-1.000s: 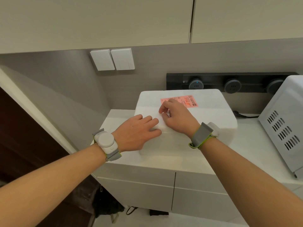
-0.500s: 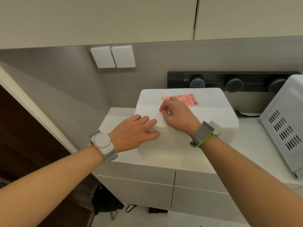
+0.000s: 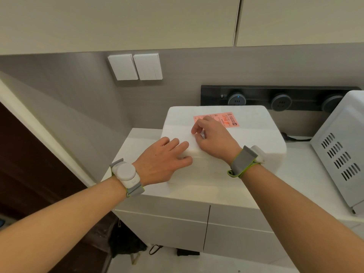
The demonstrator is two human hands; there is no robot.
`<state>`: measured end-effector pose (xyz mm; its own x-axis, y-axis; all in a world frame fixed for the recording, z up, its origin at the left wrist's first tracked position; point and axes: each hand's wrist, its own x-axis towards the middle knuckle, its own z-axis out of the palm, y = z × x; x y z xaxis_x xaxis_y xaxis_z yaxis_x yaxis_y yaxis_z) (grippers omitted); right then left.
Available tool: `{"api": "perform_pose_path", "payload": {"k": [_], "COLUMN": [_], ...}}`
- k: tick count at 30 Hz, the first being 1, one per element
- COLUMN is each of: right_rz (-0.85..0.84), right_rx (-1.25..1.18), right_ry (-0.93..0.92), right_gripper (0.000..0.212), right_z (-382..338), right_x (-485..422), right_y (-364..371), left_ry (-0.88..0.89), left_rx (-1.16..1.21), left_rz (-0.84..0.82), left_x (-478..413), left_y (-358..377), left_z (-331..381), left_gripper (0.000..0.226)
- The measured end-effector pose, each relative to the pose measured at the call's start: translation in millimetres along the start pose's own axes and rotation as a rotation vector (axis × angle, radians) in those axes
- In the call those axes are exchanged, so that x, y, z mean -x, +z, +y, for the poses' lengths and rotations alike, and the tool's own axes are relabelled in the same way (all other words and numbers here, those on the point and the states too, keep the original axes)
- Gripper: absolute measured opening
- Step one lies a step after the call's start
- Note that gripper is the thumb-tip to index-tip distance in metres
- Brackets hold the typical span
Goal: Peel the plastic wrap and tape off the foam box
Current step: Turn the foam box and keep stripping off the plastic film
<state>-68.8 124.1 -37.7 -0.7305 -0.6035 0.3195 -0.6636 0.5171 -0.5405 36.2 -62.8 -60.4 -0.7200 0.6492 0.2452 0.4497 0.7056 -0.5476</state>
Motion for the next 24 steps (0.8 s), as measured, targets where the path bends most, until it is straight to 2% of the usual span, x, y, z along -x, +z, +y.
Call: {"api": "perform_pose_path", "payload": {"k": [7,18,24], "right_rz": [-0.003,0.003,0.000], "right_rx": [-0.002,-0.014,-0.008], "right_ry": [0.005,0.019,0.019], "right_gripper": [0.016,0.016,0.016], "right_z": [-0.2,0.0,-0.1], "right_x": [-0.1,-0.6,-0.2], "right_y": [0.6,1.6,1.1], "left_ry": [-0.051,-0.063,-0.082], "left_rx": [-0.026,-0.092,-0.094], "left_rz": [0.016,0.141,0.128], "left_x": [-1.5,5.3,5.2], "left_y": [3.4,16.7,18.5], "left_z": [7.1,12.6,14.1], "left_gripper": [0.035,0.034,0.033]}}
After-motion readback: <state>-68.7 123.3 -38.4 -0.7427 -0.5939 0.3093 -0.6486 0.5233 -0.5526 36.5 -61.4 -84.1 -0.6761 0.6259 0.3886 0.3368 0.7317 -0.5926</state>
